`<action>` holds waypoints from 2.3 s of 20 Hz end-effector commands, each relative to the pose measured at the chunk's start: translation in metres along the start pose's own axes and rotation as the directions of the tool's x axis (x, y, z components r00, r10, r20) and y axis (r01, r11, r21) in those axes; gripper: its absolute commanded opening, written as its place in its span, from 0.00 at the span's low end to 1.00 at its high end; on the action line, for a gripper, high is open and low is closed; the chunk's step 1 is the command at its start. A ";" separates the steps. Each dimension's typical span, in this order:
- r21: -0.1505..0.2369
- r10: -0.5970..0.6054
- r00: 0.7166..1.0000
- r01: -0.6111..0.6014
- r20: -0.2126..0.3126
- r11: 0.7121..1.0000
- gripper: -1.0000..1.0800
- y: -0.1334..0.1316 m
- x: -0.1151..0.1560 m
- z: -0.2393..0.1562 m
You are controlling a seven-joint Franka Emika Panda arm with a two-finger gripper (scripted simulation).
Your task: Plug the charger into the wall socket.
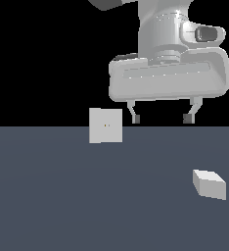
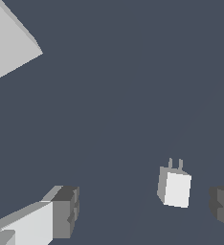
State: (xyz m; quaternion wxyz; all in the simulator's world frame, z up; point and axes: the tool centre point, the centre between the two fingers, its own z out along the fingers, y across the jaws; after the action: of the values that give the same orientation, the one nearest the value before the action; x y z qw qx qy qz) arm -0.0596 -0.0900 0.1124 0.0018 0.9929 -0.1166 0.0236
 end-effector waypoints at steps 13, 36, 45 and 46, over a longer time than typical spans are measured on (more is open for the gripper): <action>-0.011 0.144 0.989 -0.144 -0.032 0.989 0.96 0.063 -0.038 0.048; -0.008 0.144 0.989 -0.144 -0.032 0.990 0.96 0.063 -0.040 0.089; -0.008 0.143 0.989 -0.143 -0.032 0.990 0.00 0.062 -0.040 0.099; -0.008 0.143 0.989 -0.143 -0.032 0.990 0.00 0.062 -0.040 0.099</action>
State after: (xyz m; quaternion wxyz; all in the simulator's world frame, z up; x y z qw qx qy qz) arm -0.1084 -0.1424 0.0121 0.0071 0.9815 -0.1877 0.0381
